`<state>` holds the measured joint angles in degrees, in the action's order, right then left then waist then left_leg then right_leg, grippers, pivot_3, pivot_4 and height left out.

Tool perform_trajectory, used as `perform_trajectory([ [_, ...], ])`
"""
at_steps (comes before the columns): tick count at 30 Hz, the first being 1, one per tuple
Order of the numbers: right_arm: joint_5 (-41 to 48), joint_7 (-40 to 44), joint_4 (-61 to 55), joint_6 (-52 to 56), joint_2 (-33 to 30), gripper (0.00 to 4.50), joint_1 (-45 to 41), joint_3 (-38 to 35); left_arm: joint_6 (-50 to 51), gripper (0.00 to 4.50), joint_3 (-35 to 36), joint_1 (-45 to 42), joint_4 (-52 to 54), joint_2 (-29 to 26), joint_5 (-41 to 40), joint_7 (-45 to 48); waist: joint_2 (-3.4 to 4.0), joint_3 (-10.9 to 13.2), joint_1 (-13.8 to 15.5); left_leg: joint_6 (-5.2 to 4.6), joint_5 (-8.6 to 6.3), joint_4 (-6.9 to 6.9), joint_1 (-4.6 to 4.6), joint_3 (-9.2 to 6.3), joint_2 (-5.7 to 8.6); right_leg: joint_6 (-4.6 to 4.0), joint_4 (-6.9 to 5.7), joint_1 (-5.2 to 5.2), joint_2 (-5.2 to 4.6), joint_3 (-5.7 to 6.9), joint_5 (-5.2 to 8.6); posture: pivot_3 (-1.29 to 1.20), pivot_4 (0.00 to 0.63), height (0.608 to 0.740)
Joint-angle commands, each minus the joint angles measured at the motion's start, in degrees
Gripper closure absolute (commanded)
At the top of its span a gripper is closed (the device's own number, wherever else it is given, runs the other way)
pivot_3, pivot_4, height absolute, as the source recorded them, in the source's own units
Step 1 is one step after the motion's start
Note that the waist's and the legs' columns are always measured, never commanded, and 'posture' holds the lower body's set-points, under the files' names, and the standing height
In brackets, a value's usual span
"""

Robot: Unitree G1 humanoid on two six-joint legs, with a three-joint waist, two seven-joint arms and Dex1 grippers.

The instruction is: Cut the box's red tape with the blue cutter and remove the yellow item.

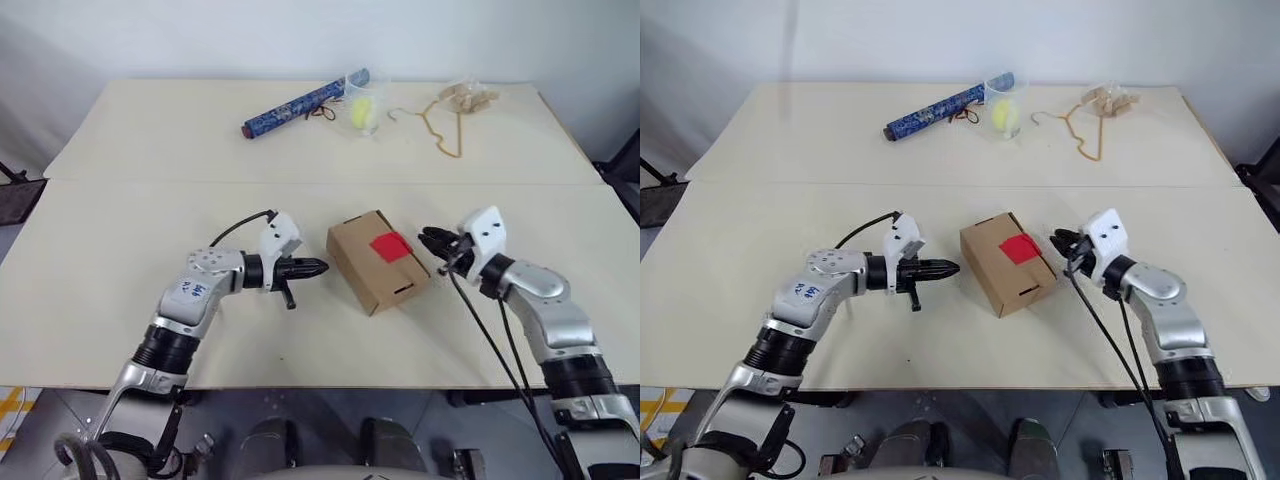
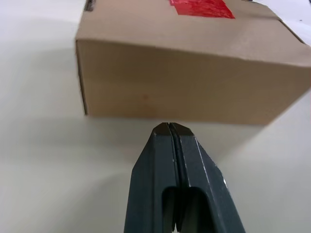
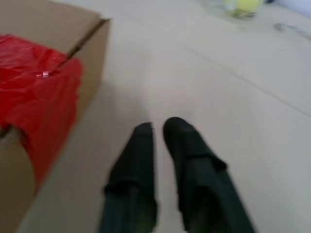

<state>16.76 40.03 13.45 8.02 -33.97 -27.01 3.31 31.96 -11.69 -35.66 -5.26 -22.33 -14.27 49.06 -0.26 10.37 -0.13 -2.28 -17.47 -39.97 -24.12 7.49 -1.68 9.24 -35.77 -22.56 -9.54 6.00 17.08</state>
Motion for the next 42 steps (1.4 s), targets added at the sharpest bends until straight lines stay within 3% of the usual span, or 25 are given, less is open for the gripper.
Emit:
perform_trajectory([
  [1,1.57,4.20,-6.60,3.57,1.03,4.42,0.40,1.42,0.21,4.50,-0.44,-0.89,1.52,0.85,0.21,-0.52,0.00,0.00,0.00,0.00,0.00,0.00,0.00,0.00,-0.01,0.00,0.00,0.00,0.00,0.00,0.00,0.00,0.150,0.740],
  [11,4.71,3.17,-30.04,23.61,1.47,4.42,9.16,4.12,5.59,4.50,0.05,2.82,7.34,-4.58,-2.16,3.68,0.01,-0.01,-0.18,0.08,-0.04,0.03,0.01,-0.09,-0.07,-0.02,0.00,0.00,0.02,0.04,0.01,0.00,0.150,0.740],
  [15,4.96,1.11,-33.94,27.82,2.67,4.42,11.69,3.57,7.18,4.50,1.98,4.96,10.37,-7.37,-3.85,5.64,0.01,-0.01,-0.16,0.08,-0.05,0.01,0.01,-0.06,-0.07,-0.04,0.00,-0.01,0.01,0.02,0.02,0.00,0.150,0.740],
  [22,1.04,-0.34,-30.05,24.12,3.36,4.42,12.63,2.46,7.84,4.50,2.38,6.76,12.65,-7.48,-5.06,6.00,0.00,-0.01,0.10,0.08,-0.06,0.01,-0.01,-0.09,-0.07,-0.05,0.05,0.01,0.00,0.03,0.02,0.00,0.150,0.740],
  [27,7.64,-0.82,-34.36,32.28,2.49,4.42,13.96,-3.76,7.20,4.50,4.08,4.73,9.56,-10.82,-2.75,5.07,0.00,0.00,0.05,0.09,-0.06,0.04,0.00,-0.09,-0.06,-0.07,0.01,-0.03,0.02,0.05,0.03,0.00,0.150,0.740],
  [30,14.26,0.49,-38.09,41.29,-1.70,3.83,14.10,-10.05,9.24,4.50,5.37,2.63,10.43,-15.26,-5.43,9.53,0.00,0.00,0.06,0.09,-0.06,0.06,-0.05,-0.09,-0.08,-0.08,0.01,-0.08,0.02,0.05,0.03,0.00,0.150,0.740],
  [32,21.61,2.42,-40.44,51.36,-7.31,3.14,11.66,-15.80,10.52,4.50,5.66,-0.47,11.80,-18.15,-8.49,14.54,0.00,0.03,0.15,0.07,-0.07,0.06,-0.05,-0.09,-0.12,-0.08,0.08,-0.05,0.00,0.04,0.03,0.00,0.150,0.740],
  [34,27.40,1.59,-41.12,60.01,-9.81,2.50,8.27,-18.25,11.18,4.50,5.53,-3.81,12.03,-16.81,-10.25,14.98,0.02,0.05,0.26,0.03,-0.07,0.04,-0.11,-0.11,-0.20,-0.08,0.12,-0.06,-0.06,0.05,0.03,0.00,0.150,0.740],
  [37,31.44,-3.29,-40.34,72.06,-8.47,1.46,1.95,-18.48,11.64,4.50,3.69,-6.99,11.31,-11.34,-10.52,12.25,-0.02,0.01,0.27,0.00,-0.09,0.02,-0.02,-0.18,-0.23,-0.09,0.17,0.09,-0.08,0.09,0.02,0.00,0.150,0.740],
  [40,31.99,-8.58,-38.14,79.89,-2.87,0.41,-3.94,-20.13,10.75,4.50,0.85,-8.02,9.55,-8.34,-8.28,10.85,-0.05,0.00,0.05,0.02,-0.09,0.05,-0.06,-0.22,-0.17,-0.09,0.11,0.03,-0.08,0.13,0.02,0.00,0.150,0.740],
  [42,31.27,-10.76,-37.29,81.83,-0.15,0.04,-6.18,-19.62,8.46,4.50,-2.36,-8.28,7.21,-6.67,-5.24,9.44,-0.04,0.00,-0.09,0.04,-0.08,0.17,-0.12,-0.06,-0.03,-0.09,0.10,-0.14,-0.02,0.09,0.02,0.00,0.150,0.740],
])
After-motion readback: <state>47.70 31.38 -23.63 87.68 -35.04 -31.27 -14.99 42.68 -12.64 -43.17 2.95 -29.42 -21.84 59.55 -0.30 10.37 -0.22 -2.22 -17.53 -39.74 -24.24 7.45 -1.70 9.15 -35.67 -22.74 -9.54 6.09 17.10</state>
